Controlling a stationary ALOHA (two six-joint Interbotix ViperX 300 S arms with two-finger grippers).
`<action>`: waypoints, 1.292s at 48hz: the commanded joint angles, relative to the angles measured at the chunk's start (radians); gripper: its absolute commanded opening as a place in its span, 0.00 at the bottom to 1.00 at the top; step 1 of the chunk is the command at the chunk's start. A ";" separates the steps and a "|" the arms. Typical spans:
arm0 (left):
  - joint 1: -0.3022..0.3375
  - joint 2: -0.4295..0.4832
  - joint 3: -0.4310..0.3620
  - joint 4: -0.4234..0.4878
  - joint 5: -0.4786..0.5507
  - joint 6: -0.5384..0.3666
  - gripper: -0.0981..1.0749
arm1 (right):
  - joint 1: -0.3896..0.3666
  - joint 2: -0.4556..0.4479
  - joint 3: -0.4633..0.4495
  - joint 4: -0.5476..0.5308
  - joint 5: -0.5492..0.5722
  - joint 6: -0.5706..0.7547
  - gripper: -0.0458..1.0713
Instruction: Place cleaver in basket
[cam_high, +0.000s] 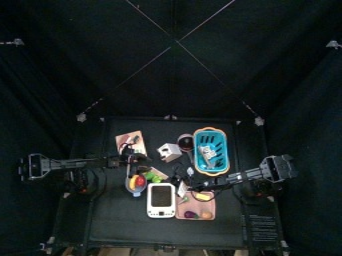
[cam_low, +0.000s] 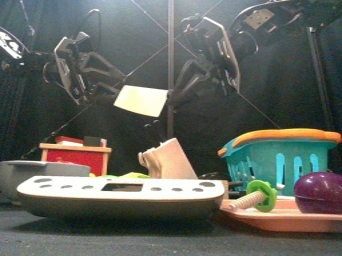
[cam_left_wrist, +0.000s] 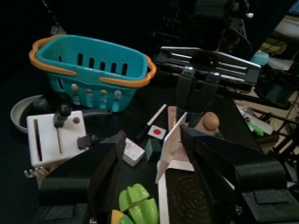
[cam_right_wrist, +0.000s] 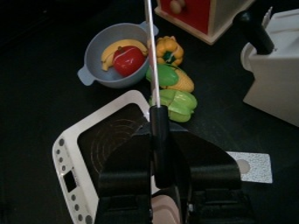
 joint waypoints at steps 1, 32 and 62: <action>0.012 -0.003 -0.014 -0.003 -0.005 0.002 0.84 | 0.002 -0.048 -0.011 0.034 0.006 0.002 0.34; 0.017 -0.005 -0.002 0.000 0.031 0.002 0.84 | -0.075 -0.298 0.121 0.446 0.816 0.028 0.35; 0.018 -0.005 -0.002 0.002 0.031 0.002 0.84 | -0.295 -0.250 0.218 0.460 0.423 0.018 0.79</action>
